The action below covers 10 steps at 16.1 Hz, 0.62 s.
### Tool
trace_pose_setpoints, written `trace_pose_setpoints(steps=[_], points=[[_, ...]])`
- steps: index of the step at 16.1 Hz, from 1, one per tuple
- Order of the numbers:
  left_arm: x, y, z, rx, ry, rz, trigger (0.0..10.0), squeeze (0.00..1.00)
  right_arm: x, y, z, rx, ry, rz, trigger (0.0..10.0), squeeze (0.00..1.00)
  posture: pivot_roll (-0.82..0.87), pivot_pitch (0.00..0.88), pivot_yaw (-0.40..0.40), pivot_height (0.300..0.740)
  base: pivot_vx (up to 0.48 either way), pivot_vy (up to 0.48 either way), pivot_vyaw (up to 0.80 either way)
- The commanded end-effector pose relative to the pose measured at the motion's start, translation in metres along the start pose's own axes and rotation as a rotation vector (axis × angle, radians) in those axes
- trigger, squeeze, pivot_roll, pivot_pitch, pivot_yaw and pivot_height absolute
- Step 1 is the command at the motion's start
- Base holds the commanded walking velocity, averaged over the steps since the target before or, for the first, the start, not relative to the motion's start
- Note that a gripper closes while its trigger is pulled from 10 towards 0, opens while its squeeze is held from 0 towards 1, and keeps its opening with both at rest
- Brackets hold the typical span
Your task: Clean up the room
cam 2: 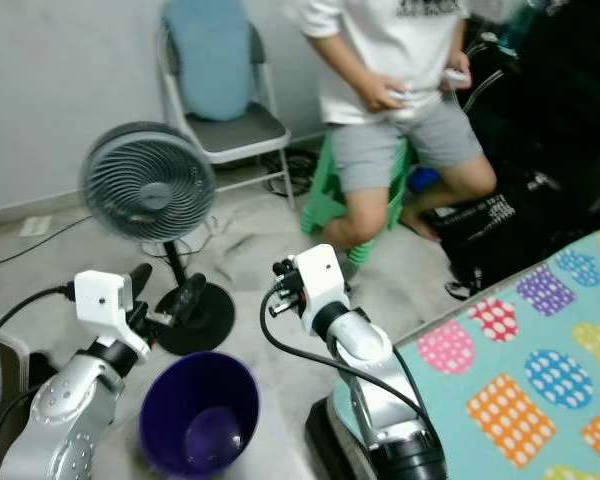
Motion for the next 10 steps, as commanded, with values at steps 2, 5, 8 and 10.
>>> trace_pose_setpoints(steps=[2,5,8,10], points=[[-0.0058,-0.0009,0.004,-0.004,0.003,-0.021,10.0,0.0,-0.0027,0.0051,0.0061,-0.016,0.021,0.001,10.0,0.0,0.05,0.06,-0.05,0.74,0.0,0.0,0.4],[-0.0053,-0.0006,0.0011,0.022,-0.011,-0.014,10.0,0.0,-0.0013,0.0042,0.0043,-0.008,0.022,0.008,10.0,0.0,0.06,0.058,-0.052,0.74,0.0,0.0,0.8],[-0.0057,-0.0007,0.0007,0.028,-0.019,-0.013,10.0,0.0,-0.0003,0.0033,0.0035,-0.004,0.021,0.013,10.0,0.0,0.06,0.054,-0.052,0.74,0.0,0.0,0.8],[-0.0061,-0.0005,0.001,0.03,-0.027,-0.014,10.0,0.0,0.0002,0.0034,0.0029,0.001,0.023,0.018,10.0,0.0,0.06,0.053,-0.052,0.74,0.0,0.0,0.8]])
Point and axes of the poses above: a point about 5 cm out from each wrist's last joint towards the gripper, its own y axis pointing back from the gripper into the wrist, its own x axis along the axis of the wrist's last joint, z = x × y, the point moved 3 cm from there along -y, pointing out of the wrist towards the gripper, and after that the axes turned 15 degrees about y, right-handed, at the moved point
